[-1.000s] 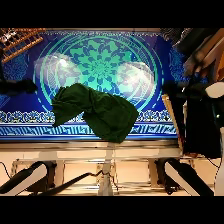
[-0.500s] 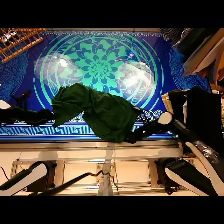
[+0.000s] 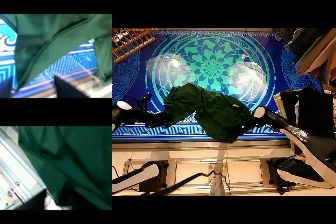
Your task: Fold the clothes and pants, and hang the long-sleeved shirts on hangers.
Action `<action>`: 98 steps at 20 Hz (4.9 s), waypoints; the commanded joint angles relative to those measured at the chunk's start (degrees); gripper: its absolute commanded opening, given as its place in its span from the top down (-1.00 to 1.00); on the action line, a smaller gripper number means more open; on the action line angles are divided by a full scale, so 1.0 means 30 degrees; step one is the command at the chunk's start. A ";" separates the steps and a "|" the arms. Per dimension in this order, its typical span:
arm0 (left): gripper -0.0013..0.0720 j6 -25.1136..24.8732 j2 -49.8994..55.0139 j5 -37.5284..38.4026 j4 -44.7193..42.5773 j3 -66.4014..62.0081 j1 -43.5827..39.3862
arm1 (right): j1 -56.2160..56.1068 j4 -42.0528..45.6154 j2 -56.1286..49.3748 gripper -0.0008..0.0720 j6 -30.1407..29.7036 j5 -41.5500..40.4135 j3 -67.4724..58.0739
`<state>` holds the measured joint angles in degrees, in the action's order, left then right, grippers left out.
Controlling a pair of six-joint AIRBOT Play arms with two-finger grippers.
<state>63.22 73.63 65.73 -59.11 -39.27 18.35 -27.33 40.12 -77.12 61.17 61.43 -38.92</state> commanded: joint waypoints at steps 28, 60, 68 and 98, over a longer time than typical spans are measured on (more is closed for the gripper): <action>0.95 -0.1960 -0.2229 -0.3344 1.7850 -2.7059 0.7322 | 0.1858 1.7544 0.6732 0.94 0.7191 0.1151 -2.4786; -0.64 0.2754 -0.1967 -0.0510 -0.0444 0.0087 0.5537 | 1.2735 0.2572 -0.5982 -0.11 0.1596 0.7584 -0.9071; -0.64 0.2754 -0.1719 -0.1115 -0.0831 0.0189 0.5581 | 1.2509 0.3985 -0.6222 -0.11 0.0590 0.5304 -0.8080; -0.35 0.2361 -0.0066 0.0510 0.2412 -0.0656 0.6564 | 1.0047 0.4772 -0.0066 0.94 0.1566 0.3519 -0.9435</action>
<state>71.37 69.65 68.79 -58.04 -42.15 39.05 2.85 54.35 -77.47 66.02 73.08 -67.35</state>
